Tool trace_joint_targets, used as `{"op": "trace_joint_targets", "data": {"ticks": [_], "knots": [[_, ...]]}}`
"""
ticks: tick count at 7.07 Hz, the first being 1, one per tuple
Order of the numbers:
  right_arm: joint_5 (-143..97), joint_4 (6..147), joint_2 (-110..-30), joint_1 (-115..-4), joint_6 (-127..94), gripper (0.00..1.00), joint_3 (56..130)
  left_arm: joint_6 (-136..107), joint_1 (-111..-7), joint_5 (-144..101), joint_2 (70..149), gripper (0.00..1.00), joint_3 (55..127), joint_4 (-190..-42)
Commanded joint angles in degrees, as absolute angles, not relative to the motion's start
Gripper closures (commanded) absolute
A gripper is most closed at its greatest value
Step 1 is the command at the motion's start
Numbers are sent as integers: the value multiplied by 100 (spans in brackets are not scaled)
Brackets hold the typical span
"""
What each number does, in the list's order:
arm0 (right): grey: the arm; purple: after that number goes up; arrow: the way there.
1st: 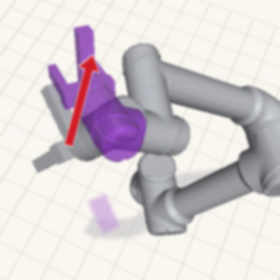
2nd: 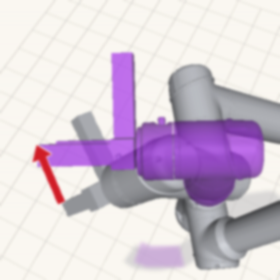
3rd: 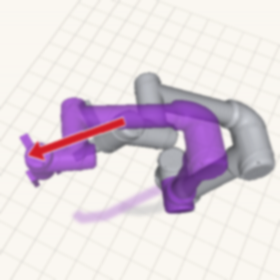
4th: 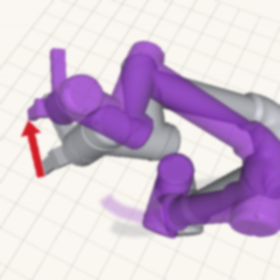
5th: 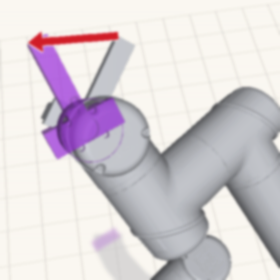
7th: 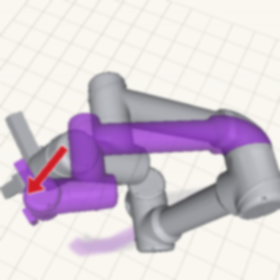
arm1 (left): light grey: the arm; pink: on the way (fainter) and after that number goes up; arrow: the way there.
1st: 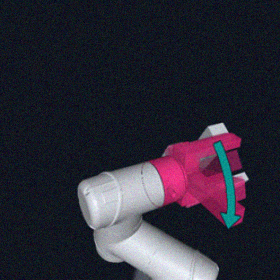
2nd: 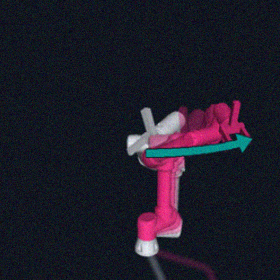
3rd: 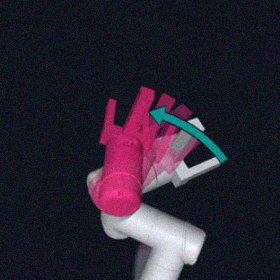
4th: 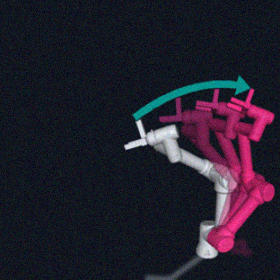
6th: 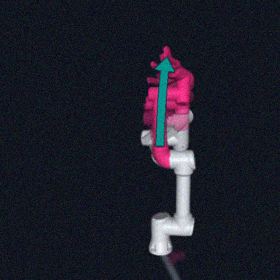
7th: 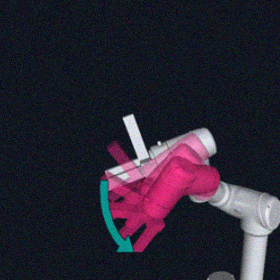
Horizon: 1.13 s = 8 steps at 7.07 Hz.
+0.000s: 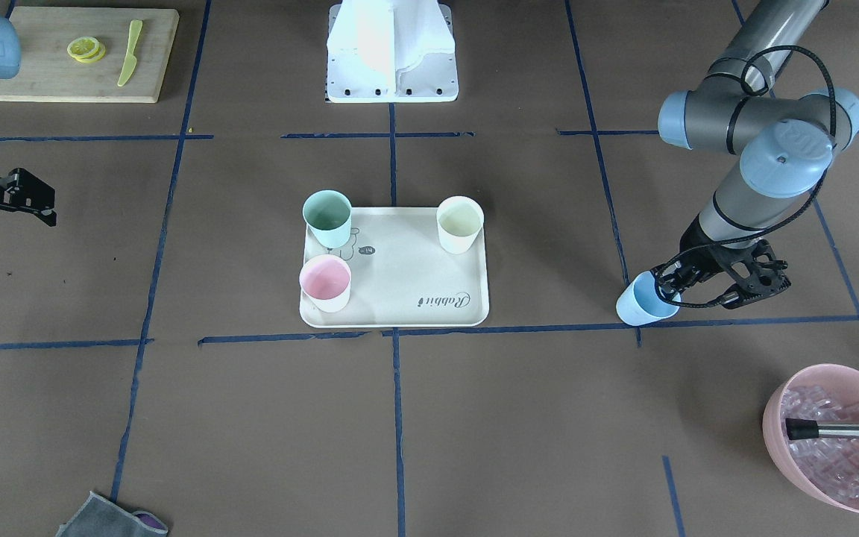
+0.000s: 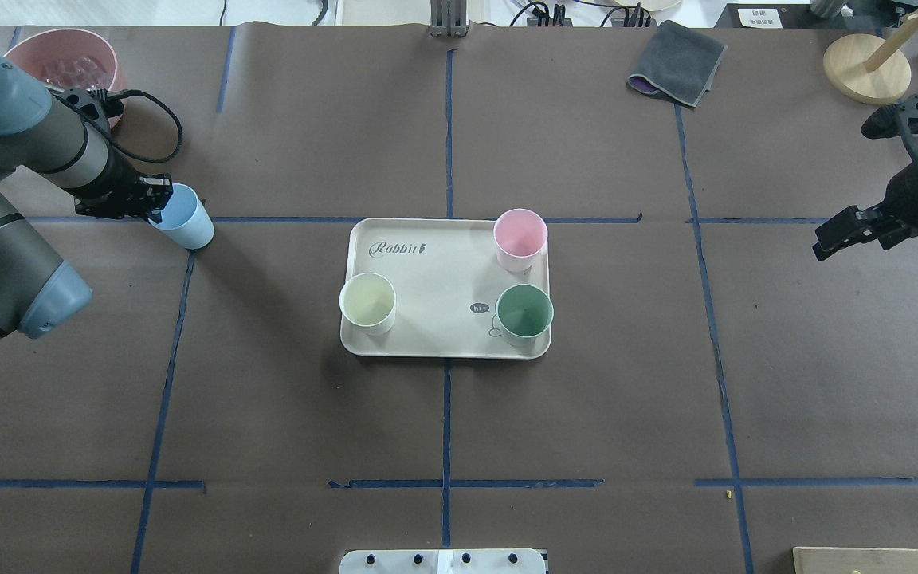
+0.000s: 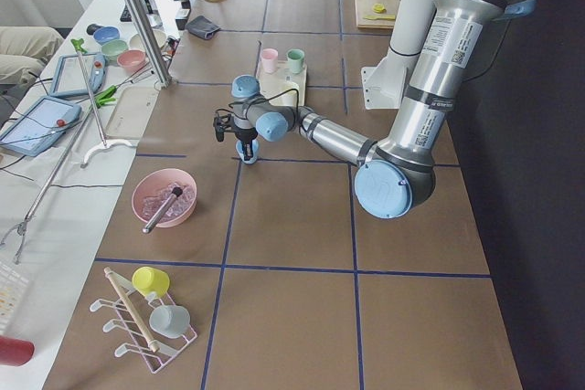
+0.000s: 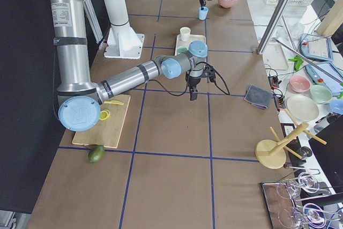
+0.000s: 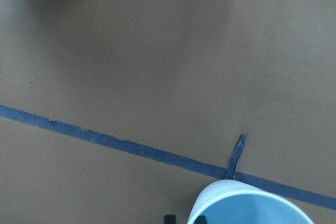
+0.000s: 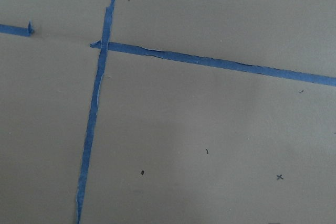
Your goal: Place all cups on tray
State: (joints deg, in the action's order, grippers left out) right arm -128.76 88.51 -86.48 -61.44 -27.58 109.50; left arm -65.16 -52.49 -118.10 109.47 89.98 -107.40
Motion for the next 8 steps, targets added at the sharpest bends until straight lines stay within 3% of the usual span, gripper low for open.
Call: {"op": "trace_joint_targets", "data": {"ticks": [1, 3, 8], "knots": [[-12876, 8851, -8648, -6144, -2760, 1, 10960, -6591, -5264, -12222, 11161, 99, 9043, -10636], [-12876, 8851, -8648, -6144, -2768, 1, 10960, -7615, -5212, -12331, 11809, 99, 9053, -10224], [-12876, 8851, -8648, -6144, -2804, 1, 10960, -9491, -3974, -11313, 13095, 97, 8553, -9940]]}}
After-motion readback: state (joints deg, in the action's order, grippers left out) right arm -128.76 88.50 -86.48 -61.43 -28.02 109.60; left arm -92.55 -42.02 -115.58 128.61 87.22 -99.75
